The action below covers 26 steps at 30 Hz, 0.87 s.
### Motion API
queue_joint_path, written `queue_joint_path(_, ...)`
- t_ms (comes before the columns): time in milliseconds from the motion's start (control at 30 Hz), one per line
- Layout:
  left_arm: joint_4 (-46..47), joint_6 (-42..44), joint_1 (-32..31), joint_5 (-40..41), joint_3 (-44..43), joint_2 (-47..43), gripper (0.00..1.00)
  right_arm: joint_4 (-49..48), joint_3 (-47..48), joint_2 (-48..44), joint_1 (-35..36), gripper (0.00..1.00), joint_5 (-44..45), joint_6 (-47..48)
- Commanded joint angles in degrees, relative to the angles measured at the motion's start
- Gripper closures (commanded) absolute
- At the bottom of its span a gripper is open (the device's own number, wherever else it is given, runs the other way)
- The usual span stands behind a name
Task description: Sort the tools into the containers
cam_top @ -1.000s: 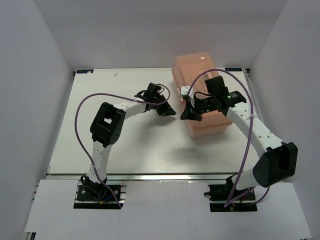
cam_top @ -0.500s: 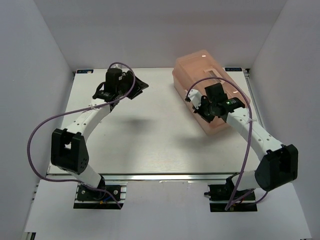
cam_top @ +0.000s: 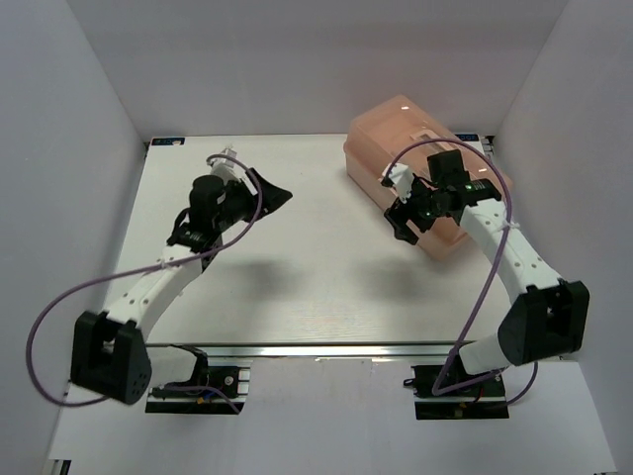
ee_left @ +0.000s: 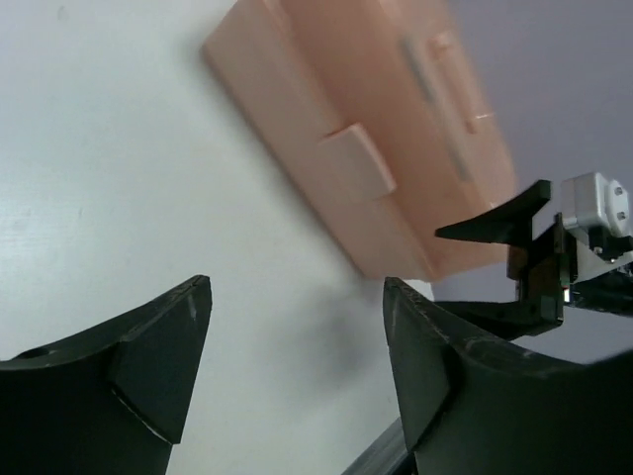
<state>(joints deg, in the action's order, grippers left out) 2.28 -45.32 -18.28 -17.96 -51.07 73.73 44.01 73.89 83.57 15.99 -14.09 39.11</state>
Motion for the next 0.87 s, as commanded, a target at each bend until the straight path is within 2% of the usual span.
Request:
queue_joint_path(0, 9.8, 5.1, 0.0, -0.3, 2.0, -9.7, 0.18, -0.3, 0.5, -7.8, 0.1, 0.11, -21.1, 3.2)
queue_joint_path(100, 8.2, 8.1, 0.0, 1.2, 2.5, -14.7, 0.08, -11.0, -4.6, -12.8, 0.6, 0.11, -22.2, -6.9)
queue_joint_path(133, 7.2, 9.8, 0.0, 1.4, 2.1, -15.5, 0.02, -13.3, -5.2, -13.6, 0.8, 0.11, -21.3, -15.1)
queue_joint_path(300, 2.4, 12.4, 0.0, 0.4, 0.9, -19.8, 0.02, -11.6, 2.6, -8.4, 1.1, 0.11, -16.2, -29.4)
queue_joint_path(467, 1.9, 13.0, 0.0, -0.2, 1.5, -22.7, 0.02, -9.6, 7.6, -7.2, 1.0, 0.11, -14.2, -32.3)
queue_joint_path(667, 0.5, 12.9, -0.1, -0.5, 1.8, -25.0, 0.02, -18.9, 1.0, -13.4, 1.0, 0.11, -8.3, -35.2)
queue_joint_path(833, -1.2, 13.9, 0.0, -0.9, 2.2, -26.1, 0.02, -18.1, 0.1, -14.4, 1.0, 0.11, -7.3, -36.3)
